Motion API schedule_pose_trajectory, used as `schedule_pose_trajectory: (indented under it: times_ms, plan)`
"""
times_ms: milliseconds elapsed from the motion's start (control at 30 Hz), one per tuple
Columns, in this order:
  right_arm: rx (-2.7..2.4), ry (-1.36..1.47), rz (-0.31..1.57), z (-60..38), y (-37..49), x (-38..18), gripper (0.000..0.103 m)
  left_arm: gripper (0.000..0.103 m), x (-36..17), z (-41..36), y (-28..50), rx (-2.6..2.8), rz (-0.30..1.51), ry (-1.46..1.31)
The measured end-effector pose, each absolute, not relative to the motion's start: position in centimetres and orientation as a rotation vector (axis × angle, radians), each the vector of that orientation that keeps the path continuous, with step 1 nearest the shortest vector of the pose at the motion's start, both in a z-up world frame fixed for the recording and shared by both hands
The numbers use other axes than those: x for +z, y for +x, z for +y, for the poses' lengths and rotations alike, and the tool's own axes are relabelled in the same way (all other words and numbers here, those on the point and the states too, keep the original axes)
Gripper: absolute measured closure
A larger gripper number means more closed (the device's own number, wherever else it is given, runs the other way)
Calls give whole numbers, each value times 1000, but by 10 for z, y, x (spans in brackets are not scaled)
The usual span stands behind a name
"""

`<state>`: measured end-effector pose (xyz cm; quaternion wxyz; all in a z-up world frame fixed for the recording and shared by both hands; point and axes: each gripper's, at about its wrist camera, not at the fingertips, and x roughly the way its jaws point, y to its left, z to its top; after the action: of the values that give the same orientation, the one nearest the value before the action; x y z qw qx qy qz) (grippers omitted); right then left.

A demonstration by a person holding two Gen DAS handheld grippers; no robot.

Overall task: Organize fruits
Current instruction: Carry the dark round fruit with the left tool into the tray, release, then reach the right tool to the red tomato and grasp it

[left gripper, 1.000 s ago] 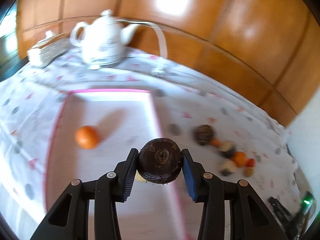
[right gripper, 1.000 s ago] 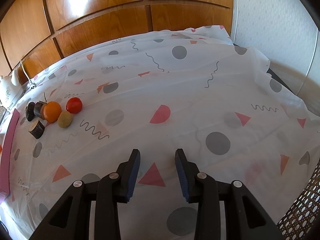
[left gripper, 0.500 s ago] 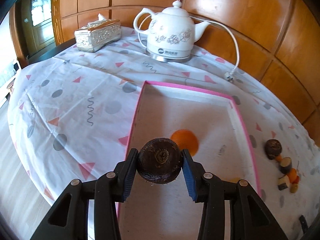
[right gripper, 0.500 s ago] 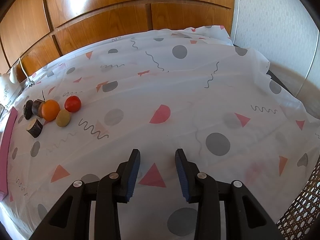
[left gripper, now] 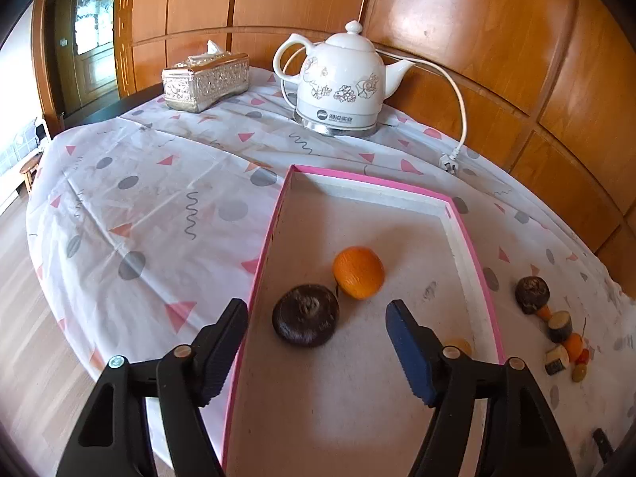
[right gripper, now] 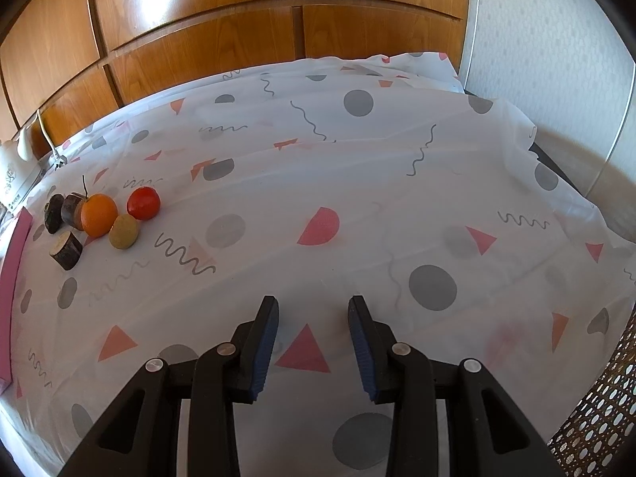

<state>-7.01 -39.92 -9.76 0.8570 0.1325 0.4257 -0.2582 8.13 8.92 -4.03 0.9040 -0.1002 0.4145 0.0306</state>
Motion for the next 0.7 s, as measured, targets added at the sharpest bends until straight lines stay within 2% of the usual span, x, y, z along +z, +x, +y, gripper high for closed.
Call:
schedule_pose_trajectory:
  times_ms: [200, 467, 600, 700]
  plan:
    - [-543, 277, 895, -399, -70, -98, 66, 15, -36, 82, 56, 64, 825, -204]
    - [-538, 270, 904, -397, -68, -97, 66, 9, -36, 78, 38, 60, 810, -183]
    - [-502, 261, 908, -391, -62, -95, 66, 2, -33, 76, 32, 53, 789, -181]
    - [-466, 239, 900, -383, -53, -90, 66, 2, -32, 74, 29, 45, 780, -173]
